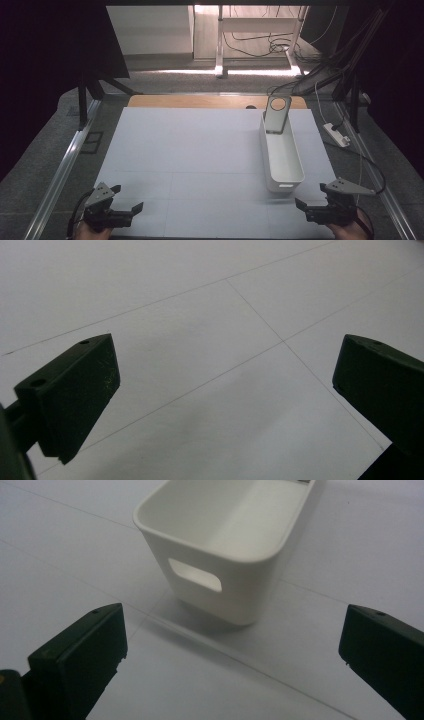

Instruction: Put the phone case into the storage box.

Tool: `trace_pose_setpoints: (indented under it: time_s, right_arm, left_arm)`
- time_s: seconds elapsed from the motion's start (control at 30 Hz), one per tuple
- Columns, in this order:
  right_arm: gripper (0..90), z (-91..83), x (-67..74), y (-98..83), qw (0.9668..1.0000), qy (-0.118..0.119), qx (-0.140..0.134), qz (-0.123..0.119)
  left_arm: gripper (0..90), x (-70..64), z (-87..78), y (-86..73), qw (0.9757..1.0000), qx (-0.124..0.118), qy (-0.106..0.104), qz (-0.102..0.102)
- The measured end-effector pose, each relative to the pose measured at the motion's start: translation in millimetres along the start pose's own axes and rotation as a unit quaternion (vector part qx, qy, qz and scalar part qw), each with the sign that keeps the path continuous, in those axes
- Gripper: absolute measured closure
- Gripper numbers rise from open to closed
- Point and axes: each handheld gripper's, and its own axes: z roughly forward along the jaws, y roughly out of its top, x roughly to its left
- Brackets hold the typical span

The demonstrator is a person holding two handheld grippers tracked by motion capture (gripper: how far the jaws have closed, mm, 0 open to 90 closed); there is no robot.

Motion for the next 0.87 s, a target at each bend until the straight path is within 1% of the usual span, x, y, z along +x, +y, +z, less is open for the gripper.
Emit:
trace_pose_setpoints:
  time_s: [0.03,0.17,0.27,0.3,0.4,0.47,0.5,0.53,0.57,0.6,0.7,0.77,0.87]
  right_arm:
    - [0.0,0.0,0.0,0.0,1.0000,0.000,0.000,0.000]
    - [0.0,-1.1,-1.0,-7.9,0.9998,-0.012,0.013,-0.002]
    - [0.0,-1.6,-0.6,-11.3,0.9998,-0.012,0.015,0.003]
    - [0.0,-2.2,-0.8,-14.6,0.9997,-0.017,0.019,0.002]
    - [0.0,-2.4,-1.4,-17.0,0.9994,-0.023,0.024,0.001]
    - [0.0,-1.4,-2.4,-19.5,0.9991,-0.032,0.029,0.001]
    - [0.0,-0.5,-3.3,-20.8,0.9987,-0.039,0.032,-0.002]
    - [0.0,1.6,-4.4,-22.8,0.9978,-0.050,0.042,-0.004]
    - [0.0,1.6,-4.4,-22.8,0.9978,-0.050,0.042,-0.004]
    - [0.0,1.8,-5.7,-22.6,0.9979,-0.049,0.043,0.002]
    - [0.0,2.2,-6.4,-23.0,0.9978,-0.049,0.045,0.006]
    - [0.0,3.4,-8.4,-22.8,0.9973,-0.049,0.053,0.016]
    - [0.0,3.9,-9.4,-23.1,0.9970,-0.051,0.054,0.020]
  left_arm:
    - [0.0,0.0,0.0,0.0,1.0000,0.000,0.000,0.000]
    - [0.0,-0.1,-0.1,0.1,1.0000,0.000,0.002,0.002]
    - [0.0,-0.3,-0.1,0.0,1.0000,0.001,0.003,0.002]
    - [0.0,-0.4,0.0,0.1,1.0000,0.001,0.004,0.003]
    - [0.0,-0.8,0.3,0.2,1.0000,0.003,0.005,0.004]
    - [0.0,-0.9,0.6,0.3,1.0000,0.004,0.005,0.005]
    - [0.0,-1.0,0.6,0.3,1.0000,0.004,0.005,0.005]
    - [0.0,-1.2,0.8,0.3,1.0000,0.005,0.005,0.006]
    - [0.0,-1.3,0.8,0.4,1.0000,0.005,0.005,0.006]
    - [0.0,-1.4,1.1,0.3,1.0000,0.005,0.005,0.005]
    - [0.0,-1.5,1.0,0.4,1.0000,0.005,0.005,0.005]
    - [0.0,-1.6,1.2,0.5,0.9999,0.007,0.007,0.007]
    - [0.0,-1.7,1.5,1.0,0.9999,0.006,0.007,0.006]
